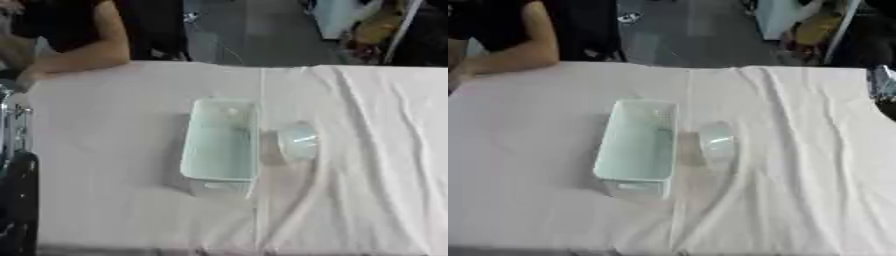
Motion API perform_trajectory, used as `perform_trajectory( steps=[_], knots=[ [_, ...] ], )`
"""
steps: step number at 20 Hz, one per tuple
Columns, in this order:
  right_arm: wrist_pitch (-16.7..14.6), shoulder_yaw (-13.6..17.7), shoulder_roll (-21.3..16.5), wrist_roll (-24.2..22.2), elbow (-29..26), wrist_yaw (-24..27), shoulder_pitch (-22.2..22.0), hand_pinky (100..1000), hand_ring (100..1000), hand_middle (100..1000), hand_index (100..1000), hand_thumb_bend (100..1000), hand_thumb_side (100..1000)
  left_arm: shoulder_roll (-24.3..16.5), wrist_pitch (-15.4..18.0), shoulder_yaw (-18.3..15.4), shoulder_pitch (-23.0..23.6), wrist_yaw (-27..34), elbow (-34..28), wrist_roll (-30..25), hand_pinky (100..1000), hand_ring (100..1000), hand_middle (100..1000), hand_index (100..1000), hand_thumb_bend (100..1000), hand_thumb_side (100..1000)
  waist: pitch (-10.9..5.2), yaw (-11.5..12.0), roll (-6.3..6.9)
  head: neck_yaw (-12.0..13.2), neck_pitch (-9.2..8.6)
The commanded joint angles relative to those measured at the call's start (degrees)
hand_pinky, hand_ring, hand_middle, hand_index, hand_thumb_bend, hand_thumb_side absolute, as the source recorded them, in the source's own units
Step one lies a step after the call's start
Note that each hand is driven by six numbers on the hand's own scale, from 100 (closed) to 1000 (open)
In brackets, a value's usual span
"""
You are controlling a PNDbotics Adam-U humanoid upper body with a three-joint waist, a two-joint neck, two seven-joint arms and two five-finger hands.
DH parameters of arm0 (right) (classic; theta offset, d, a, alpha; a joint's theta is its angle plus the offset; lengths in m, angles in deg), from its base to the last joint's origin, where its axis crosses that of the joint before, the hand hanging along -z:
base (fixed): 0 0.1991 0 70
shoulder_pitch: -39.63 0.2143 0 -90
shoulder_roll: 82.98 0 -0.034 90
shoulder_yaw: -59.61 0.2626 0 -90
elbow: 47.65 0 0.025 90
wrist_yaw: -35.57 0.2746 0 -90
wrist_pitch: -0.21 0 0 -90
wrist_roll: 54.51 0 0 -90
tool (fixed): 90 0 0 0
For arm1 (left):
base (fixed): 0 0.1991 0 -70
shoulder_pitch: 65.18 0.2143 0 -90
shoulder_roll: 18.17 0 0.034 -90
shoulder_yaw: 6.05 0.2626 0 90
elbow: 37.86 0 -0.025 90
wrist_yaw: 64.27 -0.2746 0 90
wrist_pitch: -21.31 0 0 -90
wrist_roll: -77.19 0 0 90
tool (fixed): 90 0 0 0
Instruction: Pick up objects on the table and place them in the box.
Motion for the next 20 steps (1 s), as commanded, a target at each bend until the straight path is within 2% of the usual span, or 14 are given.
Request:
perform_trajectory(
  steps=[1,3,5,8,10,12,15,16,20],
  knots=[
    [0.49,-0.3,-1.4,-1.75,-0.88,-0.76,1.07,1000,1000,1000,1000,159,415,-1.54,-0.1,0.35,-1.06,0.4,-0.97,-0.56,748,775,790,804,338,1000,-0.43,0.21,0.14,0.78,-0.1],
    [0.78,-1.01,-1.95,-3.38,-0.88,-0.74,1.9,1000,1000,1000,1000,150,432,-1.52,-0.29,0.42,-1.12,0.51,-0.97,-0.66,749,775,791,804,333,1000,-0.34,0.61,0.26,1.7,-0.17],
    [1.05,-2.53,-4.77,-6.12,-0.88,-0.18,3.79,1000,1000,1000,1000,154,450,-1.63,-0.52,0.61,-1.08,0.62,-0.97,-0.81,750,776,791,804,329,1000,-0.4,1.14,0.23,2.53,-0.07],
    [1.39,-5.35,-12.44,-10.57,1.1,2.02,8.14,1000,1000,1000,1000,170,470,-1.99,-0.78,0.98,-0.94,0.7,-0.97,-1.25,751,777,792,798,326,1000,-0.76,1.66,-0.16,2.65,-0.04],
    [1.08,-7.58,-17.86,-13.22,4.9,3.59,12.04,1000,1000,1000,1000,151,507,-2.25,-0.92,1.18,-0.84,0.79,-0.97,-1.48,751,777,792,797,323,1000,-0.91,1.8,-0.38,2.87,-0.04],
    [0.12,-10.03,-21.72,-15.57,9.69,4.59,15.84,1000,1000,1000,1000,135,534,-2.44,-1.0,1.34,-0.83,0.85,-0.97,-1.74,751,777,792,796,322,1000,-0.94,1.92,-0.53,3.02,-0.04],
    [-1.66,-12.49,-23.13,-17.55,16.11,4.81,19.88,1000,1000,1000,1000,100,529,-2.48,-1.09,1.5,-0.85,1.05,-0.97,-1.93,751,777,792,797,321,1000,-0.91,2.1,-0.57,3.06,-0.04],
    [-2.19,-13.09,-22.86,-17.89,18.16,4.53,21.02,1000,1000,1000,1000,100,565,-2.47,-1.14,1.55,-0.86,1.12,-0.97,-1.97,752,777,792,797,319,1000,-0.9,2.15,-0.56,3.04,-0.04],
    [-3.98,-15.02,-20.05,-18.0,25.81,1.36,24.57,1000,1000,1000,1000,100,583,-2.36,-1.16,1.67,-0.95,1.29,-0.97,-2.19,752,777,792,796,320,1000,-0.91,2.41,-0.44,2.41,-0.04]
  ],
)
